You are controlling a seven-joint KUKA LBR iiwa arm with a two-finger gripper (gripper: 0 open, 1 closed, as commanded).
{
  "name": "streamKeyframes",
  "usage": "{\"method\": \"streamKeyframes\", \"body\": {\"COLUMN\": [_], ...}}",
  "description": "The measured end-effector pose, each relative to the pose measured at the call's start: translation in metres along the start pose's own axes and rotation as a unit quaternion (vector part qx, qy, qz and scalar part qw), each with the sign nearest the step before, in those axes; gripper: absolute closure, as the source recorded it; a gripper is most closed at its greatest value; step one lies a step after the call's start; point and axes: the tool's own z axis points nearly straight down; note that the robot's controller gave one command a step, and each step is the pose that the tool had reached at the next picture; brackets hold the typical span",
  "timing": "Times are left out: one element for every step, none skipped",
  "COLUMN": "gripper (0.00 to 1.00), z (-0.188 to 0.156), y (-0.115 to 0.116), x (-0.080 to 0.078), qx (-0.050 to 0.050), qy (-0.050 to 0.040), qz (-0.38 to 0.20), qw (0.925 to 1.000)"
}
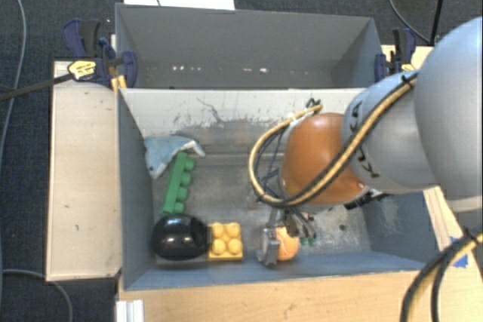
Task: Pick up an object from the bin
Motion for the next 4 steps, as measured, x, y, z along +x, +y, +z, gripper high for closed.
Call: {"method": "streamKeyframes", "body": {"gripper": [0.00, 0.00, 0.00, 0.00], "z": [-0.014, -0.021, -0.017, -0.032], "y": [-0.029, -0.048, -0.073, -0.082], "x": [-0.030, -0.048, -0.026, -0.015], "qx": [-0.001, 0.000, -0.001, -0.001], "qy": [0.0021, -0.0050, -0.0006, 0.0002], "qz": [-0.059, -0.177, -0.127, -0.077], "qw": [0.9982, 0.9843, 0.9919, 0.9970]}}
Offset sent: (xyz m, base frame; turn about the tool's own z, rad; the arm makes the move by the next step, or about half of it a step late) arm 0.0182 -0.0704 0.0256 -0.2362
